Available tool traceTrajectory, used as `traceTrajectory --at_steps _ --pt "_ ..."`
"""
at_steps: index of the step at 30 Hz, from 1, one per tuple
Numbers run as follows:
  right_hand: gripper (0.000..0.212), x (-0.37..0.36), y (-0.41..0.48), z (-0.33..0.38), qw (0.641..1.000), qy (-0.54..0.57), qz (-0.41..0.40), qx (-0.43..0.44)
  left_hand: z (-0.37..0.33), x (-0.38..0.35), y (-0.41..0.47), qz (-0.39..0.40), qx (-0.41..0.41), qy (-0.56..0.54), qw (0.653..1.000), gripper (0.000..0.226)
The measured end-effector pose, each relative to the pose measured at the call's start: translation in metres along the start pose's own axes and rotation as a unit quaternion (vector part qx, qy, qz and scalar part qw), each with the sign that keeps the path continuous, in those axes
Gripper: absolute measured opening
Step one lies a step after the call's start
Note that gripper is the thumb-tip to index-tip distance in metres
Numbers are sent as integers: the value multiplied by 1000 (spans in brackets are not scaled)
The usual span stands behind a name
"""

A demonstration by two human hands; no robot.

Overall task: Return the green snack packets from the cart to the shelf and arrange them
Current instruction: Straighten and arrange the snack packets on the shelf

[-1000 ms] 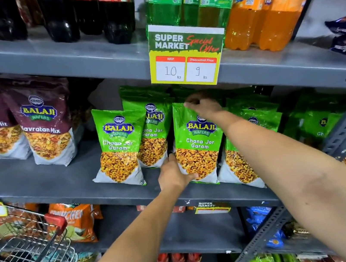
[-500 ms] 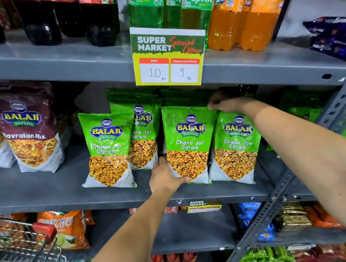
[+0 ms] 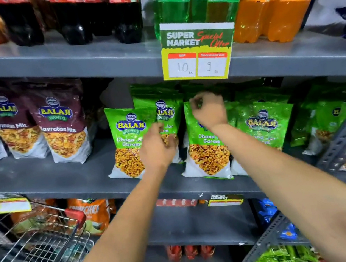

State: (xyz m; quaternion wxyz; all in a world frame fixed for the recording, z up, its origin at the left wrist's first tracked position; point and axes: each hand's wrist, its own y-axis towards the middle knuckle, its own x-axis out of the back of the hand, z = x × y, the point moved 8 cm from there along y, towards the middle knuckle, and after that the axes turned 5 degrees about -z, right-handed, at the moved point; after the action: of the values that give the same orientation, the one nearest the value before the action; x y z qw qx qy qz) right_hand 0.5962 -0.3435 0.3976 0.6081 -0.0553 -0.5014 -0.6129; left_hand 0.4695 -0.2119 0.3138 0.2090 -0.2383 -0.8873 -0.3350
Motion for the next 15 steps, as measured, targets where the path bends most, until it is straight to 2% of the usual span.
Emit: traceTrajectory --at_steps 3,6,8,11,15 --pt "21 -38 -20 21 993 92 37 -68 18 45 25 -97 22 -18 995 28" --pt "28 -75 -40 23 980 115 91 -136 46 65 36 -121 76 2 990 33" --pt "36 -99 -51 22 970 113 134 -170 66 67 37 -99 118 4 988 40" --pt "43 -120 -63 20 954 131 171 -208 96 56 35 -24 204 -2 979 49" --pt "38 -131 -71 36 947 159 194 -203 121 47 32 43 231 -18 972 41"
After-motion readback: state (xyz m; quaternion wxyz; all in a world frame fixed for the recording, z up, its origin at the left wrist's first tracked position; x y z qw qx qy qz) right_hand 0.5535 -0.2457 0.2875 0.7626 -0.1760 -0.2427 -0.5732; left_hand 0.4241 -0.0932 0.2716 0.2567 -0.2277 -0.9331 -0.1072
